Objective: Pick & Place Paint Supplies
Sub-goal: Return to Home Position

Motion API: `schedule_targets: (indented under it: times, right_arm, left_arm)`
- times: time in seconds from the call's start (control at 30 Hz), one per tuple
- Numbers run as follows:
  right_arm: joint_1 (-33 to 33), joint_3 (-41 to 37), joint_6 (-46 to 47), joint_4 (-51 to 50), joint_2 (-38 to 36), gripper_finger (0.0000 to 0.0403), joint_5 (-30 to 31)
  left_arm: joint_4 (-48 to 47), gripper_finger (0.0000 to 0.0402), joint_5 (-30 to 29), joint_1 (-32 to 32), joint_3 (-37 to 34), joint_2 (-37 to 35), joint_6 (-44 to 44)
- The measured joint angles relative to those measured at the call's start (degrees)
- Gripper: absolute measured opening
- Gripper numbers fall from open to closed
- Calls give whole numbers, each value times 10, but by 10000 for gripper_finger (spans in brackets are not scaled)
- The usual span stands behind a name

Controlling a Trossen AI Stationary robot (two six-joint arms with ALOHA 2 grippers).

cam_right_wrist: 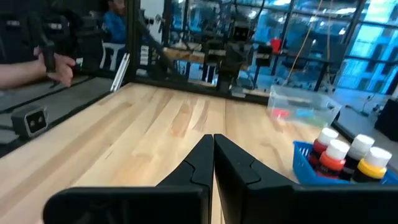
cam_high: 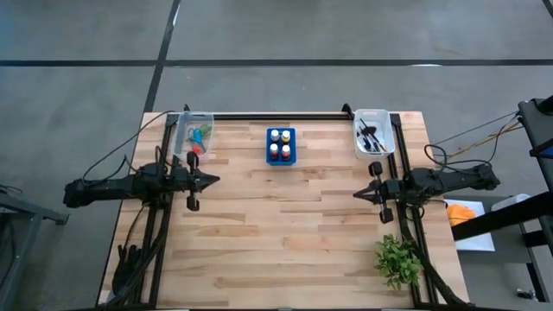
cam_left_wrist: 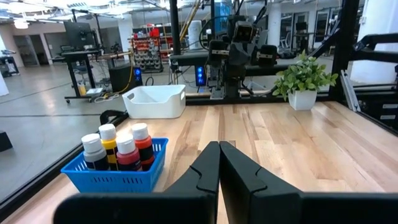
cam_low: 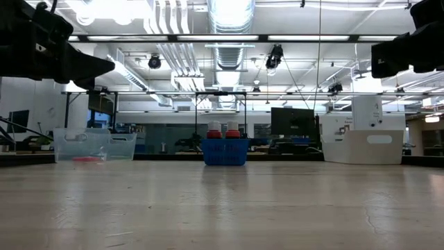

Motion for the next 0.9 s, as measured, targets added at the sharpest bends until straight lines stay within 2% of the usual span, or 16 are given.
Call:
schedule_targets:
  times: [0.27, 0.43, 0.7, 0.9]
  right_arm:
    - [0, 0, 3, -17, 4, 8, -14]
    - [0, 0, 10, -15, 15, 8, -4]
    - [0, 0, 121, -14, 20, 8, 6]
    - [0, 0, 112, -14, 20, 8, 6]
  left_arm:
    - [0, 16, 0, 0, 0, 3, -3]
    - [0, 16, 0, 0, 0, 4, -47]
    - [0, 16, 0, 0, 0, 4, -45]
    - [0, 16, 0, 0, 0, 4, -44]
